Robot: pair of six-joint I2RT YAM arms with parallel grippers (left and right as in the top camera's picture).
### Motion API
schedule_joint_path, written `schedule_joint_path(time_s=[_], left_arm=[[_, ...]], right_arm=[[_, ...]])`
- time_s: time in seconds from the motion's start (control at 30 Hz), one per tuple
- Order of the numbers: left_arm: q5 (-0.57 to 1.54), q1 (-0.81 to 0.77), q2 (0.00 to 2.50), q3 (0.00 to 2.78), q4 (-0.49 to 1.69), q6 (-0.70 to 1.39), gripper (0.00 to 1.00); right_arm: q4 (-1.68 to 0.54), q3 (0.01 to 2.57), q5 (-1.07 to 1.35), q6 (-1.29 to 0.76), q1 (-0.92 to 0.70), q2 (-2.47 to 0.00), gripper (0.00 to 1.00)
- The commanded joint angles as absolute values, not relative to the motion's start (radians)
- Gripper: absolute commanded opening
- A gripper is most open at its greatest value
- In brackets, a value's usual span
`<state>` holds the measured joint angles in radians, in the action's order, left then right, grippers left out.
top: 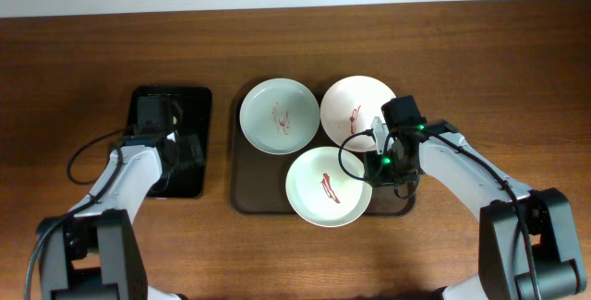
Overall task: Clean dirty plates on tray and stack at the side
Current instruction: 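Move the right gripper to the front plate's rim and grip it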
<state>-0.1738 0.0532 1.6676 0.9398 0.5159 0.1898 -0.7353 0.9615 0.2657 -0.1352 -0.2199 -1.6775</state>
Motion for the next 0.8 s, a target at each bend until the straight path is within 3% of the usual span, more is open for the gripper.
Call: schedule_joint_path(time_s=[0.0, 0.33, 0.77], left_arm=[[-0.184, 0.079, 1.59, 0.959, 0.51, 0.278, 0.99], [-0.181, 0.095, 1.564, 0.958, 0.412, 0.354, 0.99], [-0.135, 0.095, 1.713, 0.958, 0.239, 0.423, 0.99]], right_arm=[[-0.736, 0.971, 0.253, -0.139, -0.231, -1.691, 0.25], [-0.743, 0.971, 0.253, -0.139, -0.231, -1.691, 0.25], [-0.751, 0.971, 0.254, -0.139, -0.231, -1.691, 0.25]])
